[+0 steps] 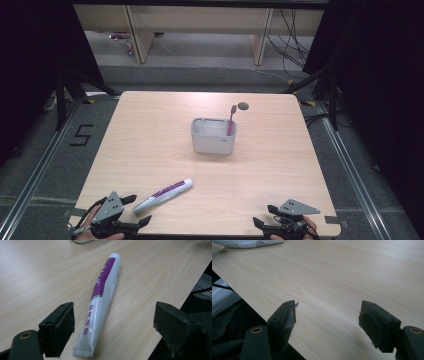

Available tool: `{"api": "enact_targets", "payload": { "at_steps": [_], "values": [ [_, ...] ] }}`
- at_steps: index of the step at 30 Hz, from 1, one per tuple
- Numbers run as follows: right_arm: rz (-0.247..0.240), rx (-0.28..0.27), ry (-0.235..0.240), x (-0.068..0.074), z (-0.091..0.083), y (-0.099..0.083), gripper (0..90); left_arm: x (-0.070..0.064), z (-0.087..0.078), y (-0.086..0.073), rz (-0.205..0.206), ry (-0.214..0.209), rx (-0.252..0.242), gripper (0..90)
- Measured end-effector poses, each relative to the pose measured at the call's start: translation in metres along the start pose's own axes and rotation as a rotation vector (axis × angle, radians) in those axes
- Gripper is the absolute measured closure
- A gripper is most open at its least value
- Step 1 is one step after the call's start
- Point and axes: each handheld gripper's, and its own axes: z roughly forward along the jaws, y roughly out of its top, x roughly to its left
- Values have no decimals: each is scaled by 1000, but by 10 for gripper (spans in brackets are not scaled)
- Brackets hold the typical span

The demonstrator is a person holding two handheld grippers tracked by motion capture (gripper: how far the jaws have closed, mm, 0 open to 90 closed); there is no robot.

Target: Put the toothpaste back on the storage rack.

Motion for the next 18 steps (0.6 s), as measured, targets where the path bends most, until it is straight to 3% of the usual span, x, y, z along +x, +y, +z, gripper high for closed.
{"api": "enact_targets", "payload": {
  "at_steps": [1,2,3,5,6,11,13,14,16,17,18],
  "values": [
    [0,-2,23,-1,1,0,299,0,0,0,-1,-1,-1,164],
    [0,-2,23,-1,1,0,299,0,0,0,-1,-2,-1,164],
    [-13,0,-10,-1,0,0,299,-1,0,0,-4,-5,-1,164],
    [-12,1,-7,-1,0,0,299,-1,0,0,-3,-10,2,164],
    [-2,-5,20,-1,2,0,299,-1,1,0,-9,-14,-5,164],
    [-9,-4,4,-1,4,-1,300,-4,2,0,-12,-35,-8,198],
    [-9,-2,10,-1,2,0,300,-5,1,0,1,-34,-6,239],
    [-2,0,20,0,2,0,305,-7,1,0,5,-48,-16,309],
    [5,2,25,1,2,0,305,-8,1,0,7,-51,-13,336],
    [-17,8,24,0,3,0,307,-9,2,0,6,-58,-17,388],
    [21,19,21,3,2,0,308,-9,3,0,22,-59,-10,432]
  ]
}}
